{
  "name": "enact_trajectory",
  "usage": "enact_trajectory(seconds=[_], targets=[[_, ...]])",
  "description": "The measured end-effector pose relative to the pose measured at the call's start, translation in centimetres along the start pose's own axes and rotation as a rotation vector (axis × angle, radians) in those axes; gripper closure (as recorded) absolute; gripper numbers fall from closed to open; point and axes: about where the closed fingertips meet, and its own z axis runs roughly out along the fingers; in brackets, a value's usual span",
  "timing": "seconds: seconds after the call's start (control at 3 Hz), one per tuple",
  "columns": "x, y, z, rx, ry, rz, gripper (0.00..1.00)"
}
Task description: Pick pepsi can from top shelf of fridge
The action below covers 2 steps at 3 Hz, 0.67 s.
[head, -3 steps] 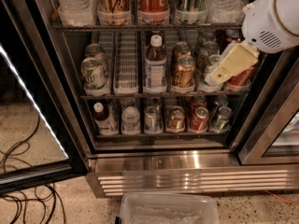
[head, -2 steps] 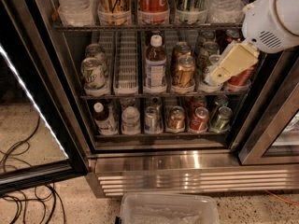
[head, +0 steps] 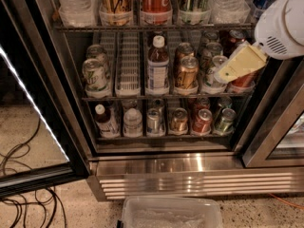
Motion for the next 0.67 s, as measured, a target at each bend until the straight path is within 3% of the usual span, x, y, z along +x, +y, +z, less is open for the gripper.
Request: enact_trajectory(seconds=[0.67], targets=[[3.8, -2.2, 1.0, 0.257, -0.042, 0.136, 0.0]])
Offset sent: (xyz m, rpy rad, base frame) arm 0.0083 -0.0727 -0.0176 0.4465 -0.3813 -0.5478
